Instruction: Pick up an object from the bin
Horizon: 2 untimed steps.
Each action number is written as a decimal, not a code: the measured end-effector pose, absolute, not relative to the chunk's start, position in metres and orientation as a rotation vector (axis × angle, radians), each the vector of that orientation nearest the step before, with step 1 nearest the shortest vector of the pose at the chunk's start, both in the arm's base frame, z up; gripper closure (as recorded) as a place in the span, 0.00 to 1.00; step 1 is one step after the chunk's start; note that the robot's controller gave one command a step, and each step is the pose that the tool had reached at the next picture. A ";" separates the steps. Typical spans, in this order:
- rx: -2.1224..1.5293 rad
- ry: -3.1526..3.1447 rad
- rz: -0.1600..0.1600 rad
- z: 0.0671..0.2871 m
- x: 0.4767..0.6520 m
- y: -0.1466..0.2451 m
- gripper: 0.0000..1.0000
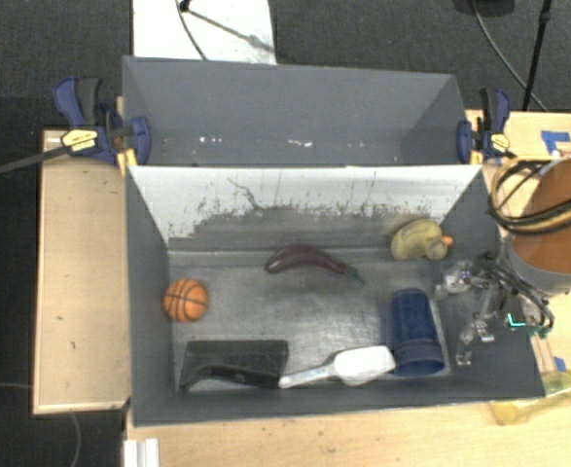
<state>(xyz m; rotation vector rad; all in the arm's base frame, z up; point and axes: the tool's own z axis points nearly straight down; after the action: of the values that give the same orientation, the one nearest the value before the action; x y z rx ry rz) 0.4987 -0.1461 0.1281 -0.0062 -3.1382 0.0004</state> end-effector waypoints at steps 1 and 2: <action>0.002 -3.143 0.000 0.131 0.500 -0.145 0.00; 0.101 -3.149 0.003 0.072 0.492 -0.115 1.00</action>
Offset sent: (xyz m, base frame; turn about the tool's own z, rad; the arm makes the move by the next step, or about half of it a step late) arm -0.0094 0.0311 -0.0581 -0.0635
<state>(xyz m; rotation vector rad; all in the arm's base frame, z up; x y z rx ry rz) 0.4917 -0.1151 0.0717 0.1013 -3.1494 0.0029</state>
